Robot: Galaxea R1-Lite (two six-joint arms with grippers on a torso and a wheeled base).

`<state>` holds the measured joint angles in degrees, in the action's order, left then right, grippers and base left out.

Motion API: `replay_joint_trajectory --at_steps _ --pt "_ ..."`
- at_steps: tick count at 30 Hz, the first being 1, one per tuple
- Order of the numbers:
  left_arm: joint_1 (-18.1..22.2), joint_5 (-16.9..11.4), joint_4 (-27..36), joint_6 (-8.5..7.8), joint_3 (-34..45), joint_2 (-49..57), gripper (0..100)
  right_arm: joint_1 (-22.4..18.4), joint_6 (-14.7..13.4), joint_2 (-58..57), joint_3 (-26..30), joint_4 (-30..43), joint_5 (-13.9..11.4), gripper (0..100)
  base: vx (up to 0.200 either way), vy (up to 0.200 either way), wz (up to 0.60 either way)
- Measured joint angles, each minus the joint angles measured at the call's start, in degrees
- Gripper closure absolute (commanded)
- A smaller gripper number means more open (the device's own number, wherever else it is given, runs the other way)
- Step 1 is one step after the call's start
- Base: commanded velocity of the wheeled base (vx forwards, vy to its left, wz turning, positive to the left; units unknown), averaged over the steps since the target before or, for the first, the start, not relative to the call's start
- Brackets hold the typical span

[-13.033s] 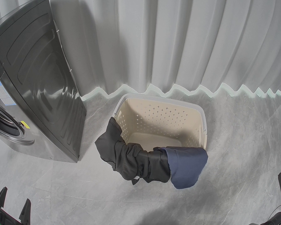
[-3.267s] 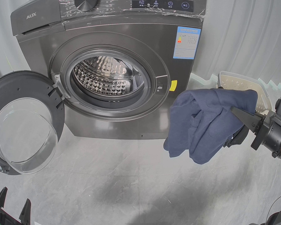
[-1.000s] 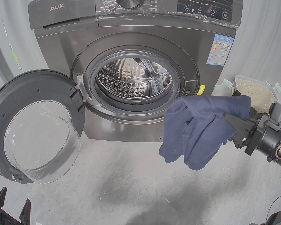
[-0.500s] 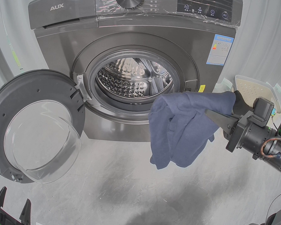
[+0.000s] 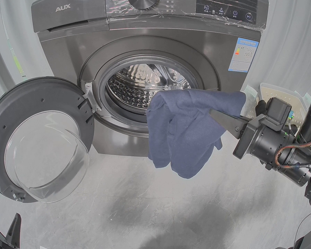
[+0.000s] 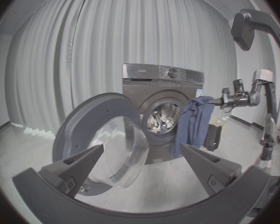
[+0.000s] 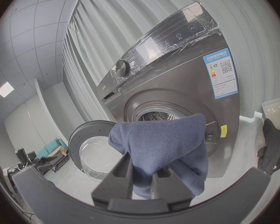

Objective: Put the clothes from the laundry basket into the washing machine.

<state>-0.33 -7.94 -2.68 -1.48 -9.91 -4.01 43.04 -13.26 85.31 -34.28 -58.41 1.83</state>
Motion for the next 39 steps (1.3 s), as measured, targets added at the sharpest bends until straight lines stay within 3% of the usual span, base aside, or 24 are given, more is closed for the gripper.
replay_joint_trajectory --at_steps 5,11,18,23,27,31,39 --pt "-0.7 -8.0 -3.3 0.11 -2.2 -9.3 0 0.5 -0.1 2.4 -1.5 -2.6 0.7 100 0.0 0.0 0.0" --pt "-2.8 -14.0 -13.2 -0.07 -3.0 -24.4 0 1.2 -0.1 6.0 -3.5 -6.4 2.9 100 0.0 0.0 0.0" --pt "-11.8 -13.2 -28.7 1.34 -3.5 -43.4 0 2.3 -1.4 10.3 -7.1 -9.3 4.7 100 0.0 0.0 0.0" --pt "-22.1 -11.8 -39.1 5.17 -3.9 -56.3 0 3.8 -2.9 13.0 -9.5 -11.4 5.5 100 0.0 0.0 0.0" --pt "-26.8 -11.4 -44.3 7.72 -4.4 -65.1 0 5.1 -3.7 14.7 -10.6 -13.1 5.8 100 0.0 0.0 0.0" --pt "-29.1 -12.2 -48.6 8.94 -5.0 -73.0 0 6.0 -4.1 16.1 -11.4 -14.4 6.0 100 0.0 0.0 0.0" --pt "-30.0 -13.4 -55.2 9.55 -6.3 -84.2 0 6.9 -4.3 17.3 -11.8 -14.9 6.2 100 0.0 0.0 0.0"
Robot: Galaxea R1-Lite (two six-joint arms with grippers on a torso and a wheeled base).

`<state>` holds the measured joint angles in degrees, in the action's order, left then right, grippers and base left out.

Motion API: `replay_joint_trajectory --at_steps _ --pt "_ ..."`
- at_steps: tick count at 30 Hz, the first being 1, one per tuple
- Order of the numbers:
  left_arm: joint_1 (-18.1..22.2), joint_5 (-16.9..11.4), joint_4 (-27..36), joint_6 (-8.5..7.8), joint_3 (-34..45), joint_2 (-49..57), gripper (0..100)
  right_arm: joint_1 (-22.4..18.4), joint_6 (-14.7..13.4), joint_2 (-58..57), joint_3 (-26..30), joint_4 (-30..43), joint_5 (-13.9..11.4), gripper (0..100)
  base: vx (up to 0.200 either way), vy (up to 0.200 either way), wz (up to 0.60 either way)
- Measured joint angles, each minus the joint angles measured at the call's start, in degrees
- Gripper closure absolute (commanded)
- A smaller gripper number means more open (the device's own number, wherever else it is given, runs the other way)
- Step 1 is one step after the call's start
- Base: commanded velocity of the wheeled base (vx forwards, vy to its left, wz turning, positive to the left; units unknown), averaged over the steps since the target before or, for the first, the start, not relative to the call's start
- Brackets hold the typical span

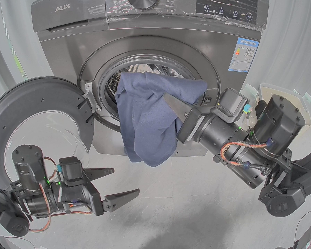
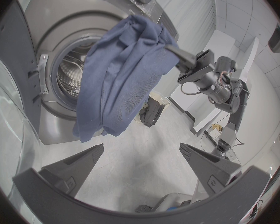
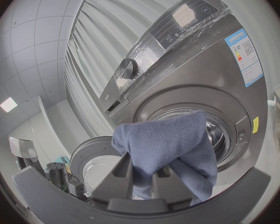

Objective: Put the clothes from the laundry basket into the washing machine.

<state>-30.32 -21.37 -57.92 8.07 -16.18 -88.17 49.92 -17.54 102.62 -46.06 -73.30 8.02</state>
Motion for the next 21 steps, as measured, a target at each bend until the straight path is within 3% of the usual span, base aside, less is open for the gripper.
replay_joint_trajectory --at_steps 7,9,12,15,21 --pt "0.1 0.1 -7.5 0.46 -0.6 -9.2 0 0.4 0.1 0.3 0.0 -0.1 0.1 100 0.0 0.0 0.0" --pt "0.2 0.3 -11.3 1.76 -1.0 -12.0 0 0.6 0.2 0.3 0.1 -0.1 0.1 100 0.0 0.0 0.0" --pt "0.2 0.5 -15.0 4.99 -2.2 -16.0 0 0.8 0.2 0.3 0.1 -0.2 0.2 100 0.0 0.0 0.0" --pt "0.2 0.6 -16.6 6.31 -4.1 -19.6 0 1.2 0.2 0.3 0.2 -0.2 0.2 100 0.0 0.0 0.0" --pt "0.4 0.9 -18.4 7.03 -8.4 -25.2 0 1.6 0.4 0.3 0.2 -0.5 0.2 100 0.0 0.0 0.0"
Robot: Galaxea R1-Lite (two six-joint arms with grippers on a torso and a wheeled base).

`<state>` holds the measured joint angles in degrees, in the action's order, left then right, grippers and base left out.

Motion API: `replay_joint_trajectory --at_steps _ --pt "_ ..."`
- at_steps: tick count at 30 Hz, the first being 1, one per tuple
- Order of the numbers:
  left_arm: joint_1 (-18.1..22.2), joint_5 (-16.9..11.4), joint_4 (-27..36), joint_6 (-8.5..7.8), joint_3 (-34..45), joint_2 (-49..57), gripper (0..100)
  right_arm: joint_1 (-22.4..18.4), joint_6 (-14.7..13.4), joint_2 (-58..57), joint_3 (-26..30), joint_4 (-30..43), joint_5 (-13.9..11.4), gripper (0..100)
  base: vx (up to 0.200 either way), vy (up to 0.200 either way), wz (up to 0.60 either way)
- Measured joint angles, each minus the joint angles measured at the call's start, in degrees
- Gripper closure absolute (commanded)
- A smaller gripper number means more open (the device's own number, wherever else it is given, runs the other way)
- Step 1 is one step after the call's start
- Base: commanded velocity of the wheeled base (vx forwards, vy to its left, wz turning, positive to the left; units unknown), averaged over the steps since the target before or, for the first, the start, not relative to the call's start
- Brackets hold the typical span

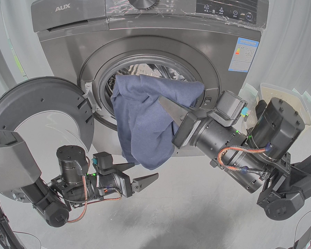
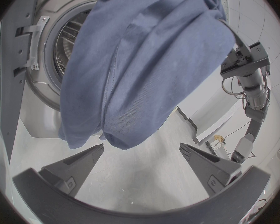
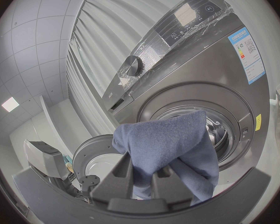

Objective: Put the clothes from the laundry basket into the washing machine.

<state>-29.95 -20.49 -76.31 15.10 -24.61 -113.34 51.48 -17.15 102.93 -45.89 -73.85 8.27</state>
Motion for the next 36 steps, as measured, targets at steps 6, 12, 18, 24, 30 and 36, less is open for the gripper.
replay_joint_trajectory --at_steps 6,12,18,24,30,36 --pt "0.1 0.1 -1.3 0.3 -2.7 -4.0 0 0.3 0.0 0.0 0.1 -0.7 0.0 100 0.0 0.0 0.0" --pt "0.4 2.0 -5.5 0.33 -5.4 -8.3 0 0.5 0.1 0.0 0.2 -0.8 0.0 100 0.0 0.0 0.0" --pt "0.4 3.6 -7.9 0.41 -8.8 -11.7 0 0.6 0.3 0.0 0.3 -0.8 0.1 100 0.0 0.0 0.0" --pt "0.1 3.6 -9.9 0.41 -9.6 -12.3 0 0.6 0.3 -0.1 0.5 -0.8 0.2 100 0.0 0.0 0.0" --pt "-0.7 3.6 -11.4 0.44 -7.9 -11.3 0 0.5 0.4 -0.1 0.7 -0.8 0.2 100 0.0 0.0 0.0" --pt "-1.9 3.6 -12.0 0.38 -6.6 -10.1 100 0.3 0.5 0.0 0.7 -0.8 0.3 100 0.0 0.0 0.0"
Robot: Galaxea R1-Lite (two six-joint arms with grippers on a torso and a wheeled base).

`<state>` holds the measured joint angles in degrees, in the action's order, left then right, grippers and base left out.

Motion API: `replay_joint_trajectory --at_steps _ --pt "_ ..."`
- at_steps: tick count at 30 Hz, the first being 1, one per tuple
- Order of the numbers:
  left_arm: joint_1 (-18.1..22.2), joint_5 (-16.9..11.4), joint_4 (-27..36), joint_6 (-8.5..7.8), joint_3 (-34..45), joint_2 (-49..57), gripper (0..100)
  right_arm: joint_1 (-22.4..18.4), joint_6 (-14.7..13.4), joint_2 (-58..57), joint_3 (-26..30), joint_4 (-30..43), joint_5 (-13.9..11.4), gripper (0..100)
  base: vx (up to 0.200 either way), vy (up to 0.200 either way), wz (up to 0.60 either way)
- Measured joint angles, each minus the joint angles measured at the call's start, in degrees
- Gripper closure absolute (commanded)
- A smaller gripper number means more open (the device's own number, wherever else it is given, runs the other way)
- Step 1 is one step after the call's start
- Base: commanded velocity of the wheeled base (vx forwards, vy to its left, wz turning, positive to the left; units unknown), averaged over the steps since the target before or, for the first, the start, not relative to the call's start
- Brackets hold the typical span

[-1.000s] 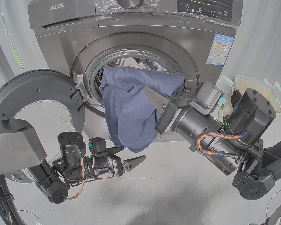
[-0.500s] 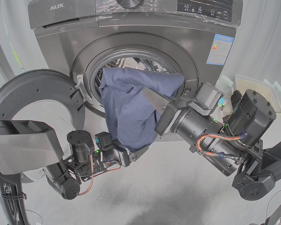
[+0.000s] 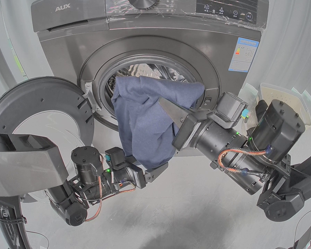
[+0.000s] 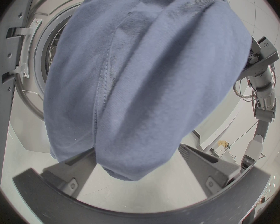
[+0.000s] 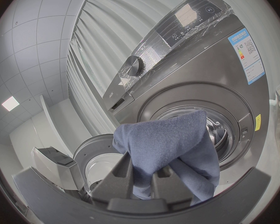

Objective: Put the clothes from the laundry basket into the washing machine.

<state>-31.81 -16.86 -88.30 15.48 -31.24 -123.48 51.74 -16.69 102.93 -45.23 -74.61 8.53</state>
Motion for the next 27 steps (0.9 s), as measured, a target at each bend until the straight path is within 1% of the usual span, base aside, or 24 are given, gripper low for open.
replay_joint_trajectory --at_steps 8,14,17,22,23,27 --pt "-1.1 0.1 -0.1 -0.79 0.7 0.6 100 -0.1 0.1 0.0 0.1 0.0 0.0 100 0.0 0.0 0.0" --pt "-1.9 1.1 -0.1 -0.49 2.0 2.6 100 -0.1 0.1 0.0 0.2 0.0 0.0 100 0.0 0.0 0.0" --pt "-3.0 1.4 -0.1 -0.43 4.1 4.9 100 -0.4 0.1 0.0 0.4 0.0 0.0 100 0.0 0.0 0.0" --pt "-5.4 1.6 -0.1 -0.43 9.9 11.5 100 -0.7 0.0 0.0 1.7 0.0 -0.3 100 0.0 0.0 0.0" --pt "-5.8 1.7 -0.1 -0.38 10.8 13.1 100 -0.8 0.1 0.0 2.1 0.0 -0.4 0 0.0 0.0 0.0" --pt "-7.2 1.8 -0.1 -0.27 12.4 18.7 100 -1.1 0.3 0.3 4.6 0.1 -0.6 0 0.0 0.0 0.0"
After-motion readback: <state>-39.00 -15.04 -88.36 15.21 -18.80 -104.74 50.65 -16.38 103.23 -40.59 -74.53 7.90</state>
